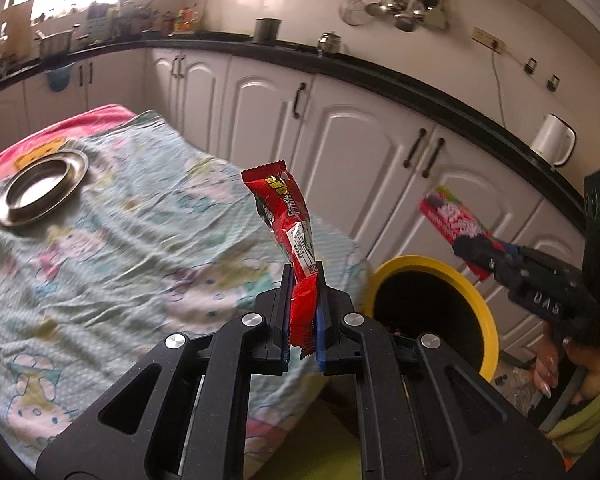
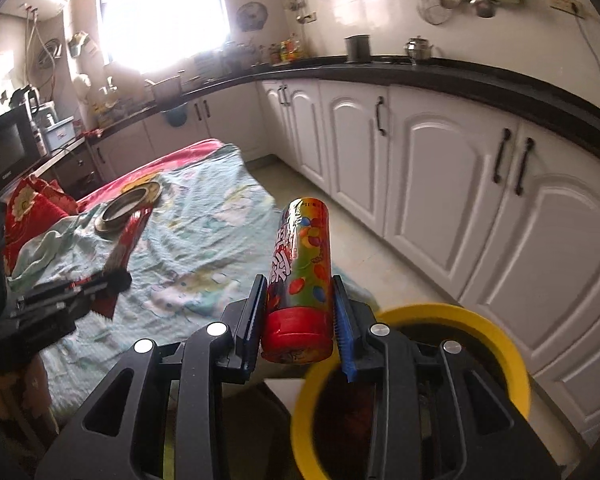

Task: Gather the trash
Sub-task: 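Carry the red candy wrapper and snack tube with both tools over the yellow bin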

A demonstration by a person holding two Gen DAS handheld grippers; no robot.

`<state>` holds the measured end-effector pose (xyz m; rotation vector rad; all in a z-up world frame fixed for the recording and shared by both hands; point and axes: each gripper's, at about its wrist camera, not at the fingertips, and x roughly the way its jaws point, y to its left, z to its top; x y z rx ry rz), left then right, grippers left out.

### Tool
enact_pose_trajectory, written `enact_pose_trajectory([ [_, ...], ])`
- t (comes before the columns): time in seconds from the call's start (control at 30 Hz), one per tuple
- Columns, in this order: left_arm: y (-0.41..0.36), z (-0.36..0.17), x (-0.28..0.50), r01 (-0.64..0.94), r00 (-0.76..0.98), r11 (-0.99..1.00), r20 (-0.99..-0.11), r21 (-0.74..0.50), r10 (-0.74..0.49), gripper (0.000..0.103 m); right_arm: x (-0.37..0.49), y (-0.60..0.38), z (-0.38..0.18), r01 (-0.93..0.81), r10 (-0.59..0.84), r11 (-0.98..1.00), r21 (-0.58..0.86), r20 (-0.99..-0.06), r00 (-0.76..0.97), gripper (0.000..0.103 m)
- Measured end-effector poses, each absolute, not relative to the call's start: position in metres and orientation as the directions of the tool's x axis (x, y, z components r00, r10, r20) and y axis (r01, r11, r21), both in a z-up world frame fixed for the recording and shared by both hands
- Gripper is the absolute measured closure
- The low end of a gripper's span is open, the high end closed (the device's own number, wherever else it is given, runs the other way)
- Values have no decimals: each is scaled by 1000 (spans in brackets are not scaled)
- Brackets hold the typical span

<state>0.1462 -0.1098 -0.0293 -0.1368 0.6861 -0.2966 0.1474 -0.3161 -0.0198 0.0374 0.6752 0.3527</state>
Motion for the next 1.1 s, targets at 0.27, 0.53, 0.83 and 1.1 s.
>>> enact_pose_trajectory([
  [0.27, -147, -28, 143, 303, 715, 933, -601, -193, -357, 98, 118, -351, -35, -237, 278, 960, 150, -611, 741, 74],
  [0.53, -177, -31, 145, 364, 690, 916, -610, -171, -388, 98, 103, -369, -50, -191, 251, 968, 162, -623, 741, 74],
  [0.83, -206, -37, 147, 417, 660, 896, -626, -154, -415, 98, 94, -383, -62, -156, 232, 972, 174, -638, 734, 74],
  [1.1, -233, -43, 152, 471, 625, 871, -644, -139, -441, 98, 89, -392, -73, -135, 222, 974, 181, -651, 726, 74],
])
